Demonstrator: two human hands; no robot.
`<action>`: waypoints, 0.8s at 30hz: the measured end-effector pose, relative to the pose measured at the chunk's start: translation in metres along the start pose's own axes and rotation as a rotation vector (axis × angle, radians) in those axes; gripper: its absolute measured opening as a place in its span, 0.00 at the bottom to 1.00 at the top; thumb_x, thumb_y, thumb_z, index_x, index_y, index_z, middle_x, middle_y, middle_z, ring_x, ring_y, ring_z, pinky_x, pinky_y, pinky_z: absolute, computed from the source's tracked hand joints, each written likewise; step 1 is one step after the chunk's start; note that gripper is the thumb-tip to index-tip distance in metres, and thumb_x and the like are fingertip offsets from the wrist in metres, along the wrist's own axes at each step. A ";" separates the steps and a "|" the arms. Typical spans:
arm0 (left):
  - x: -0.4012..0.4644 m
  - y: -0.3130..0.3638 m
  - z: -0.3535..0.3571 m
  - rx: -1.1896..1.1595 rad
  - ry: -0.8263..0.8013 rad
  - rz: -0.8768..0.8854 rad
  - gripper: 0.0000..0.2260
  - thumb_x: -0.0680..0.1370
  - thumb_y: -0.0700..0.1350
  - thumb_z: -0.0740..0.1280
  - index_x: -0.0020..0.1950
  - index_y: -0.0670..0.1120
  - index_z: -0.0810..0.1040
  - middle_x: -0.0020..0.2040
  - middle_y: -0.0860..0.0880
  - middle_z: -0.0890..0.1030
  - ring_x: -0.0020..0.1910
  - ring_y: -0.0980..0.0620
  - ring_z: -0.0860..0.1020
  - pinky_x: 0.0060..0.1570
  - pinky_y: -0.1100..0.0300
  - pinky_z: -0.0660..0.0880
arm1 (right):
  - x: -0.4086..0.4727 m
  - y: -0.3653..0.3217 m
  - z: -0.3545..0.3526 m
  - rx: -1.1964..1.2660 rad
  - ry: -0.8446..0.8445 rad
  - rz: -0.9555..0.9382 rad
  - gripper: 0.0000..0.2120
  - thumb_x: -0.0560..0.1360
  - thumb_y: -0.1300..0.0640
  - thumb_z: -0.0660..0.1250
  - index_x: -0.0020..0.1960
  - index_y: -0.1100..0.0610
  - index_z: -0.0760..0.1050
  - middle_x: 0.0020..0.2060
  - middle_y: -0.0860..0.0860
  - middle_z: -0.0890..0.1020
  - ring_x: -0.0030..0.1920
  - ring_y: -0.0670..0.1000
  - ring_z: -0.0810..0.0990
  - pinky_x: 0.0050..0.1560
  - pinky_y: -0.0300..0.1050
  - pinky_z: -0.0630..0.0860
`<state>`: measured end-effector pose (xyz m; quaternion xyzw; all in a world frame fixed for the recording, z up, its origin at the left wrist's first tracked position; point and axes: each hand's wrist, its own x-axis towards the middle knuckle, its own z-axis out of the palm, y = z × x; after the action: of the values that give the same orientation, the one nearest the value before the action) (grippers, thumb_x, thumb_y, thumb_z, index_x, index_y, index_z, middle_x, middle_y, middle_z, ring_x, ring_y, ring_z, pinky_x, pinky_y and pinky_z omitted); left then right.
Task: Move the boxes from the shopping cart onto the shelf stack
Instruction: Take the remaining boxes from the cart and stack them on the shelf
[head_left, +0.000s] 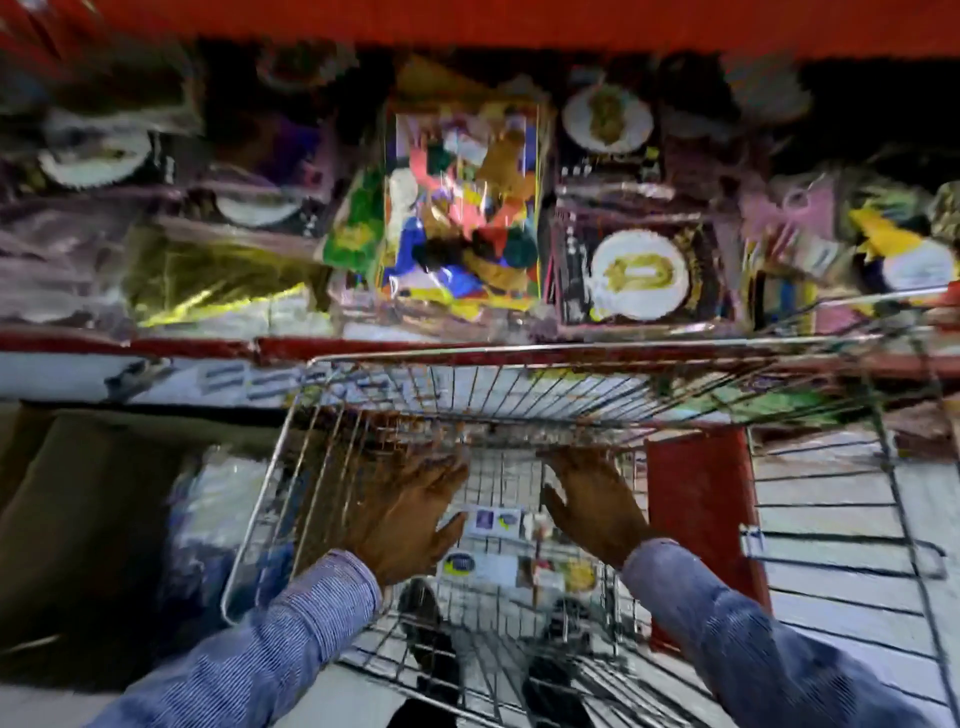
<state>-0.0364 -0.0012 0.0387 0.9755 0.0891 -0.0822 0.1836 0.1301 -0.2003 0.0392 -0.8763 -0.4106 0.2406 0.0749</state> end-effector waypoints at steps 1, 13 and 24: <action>0.002 -0.007 0.020 -0.032 -0.049 -0.008 0.23 0.78 0.54 0.62 0.70 0.43 0.74 0.68 0.42 0.78 0.69 0.38 0.72 0.67 0.37 0.69 | 0.009 0.003 0.024 0.010 -0.065 -0.007 0.25 0.79 0.50 0.59 0.74 0.53 0.63 0.69 0.55 0.73 0.68 0.58 0.71 0.66 0.53 0.71; 0.017 -0.019 0.103 0.269 -0.546 0.355 0.08 0.80 0.43 0.60 0.55 0.45 0.77 0.52 0.44 0.81 0.54 0.41 0.77 0.51 0.48 0.72 | 0.071 0.017 0.156 -0.122 -0.435 -0.082 0.27 0.71 0.58 0.70 0.68 0.57 0.67 0.62 0.57 0.78 0.61 0.61 0.78 0.56 0.55 0.77; 0.034 0.002 0.144 0.152 -0.761 0.062 0.16 0.83 0.40 0.58 0.70 0.39 0.67 0.61 0.38 0.79 0.57 0.37 0.79 0.55 0.45 0.77 | 0.066 0.024 0.077 -0.086 -0.107 -0.159 0.31 0.69 0.49 0.70 0.69 0.58 0.68 0.57 0.58 0.82 0.55 0.62 0.81 0.51 0.53 0.79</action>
<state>-0.0213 -0.0520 -0.0994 0.8883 -0.0211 -0.4390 0.1329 0.1449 -0.1712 -0.0595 -0.8294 -0.4921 0.2623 0.0339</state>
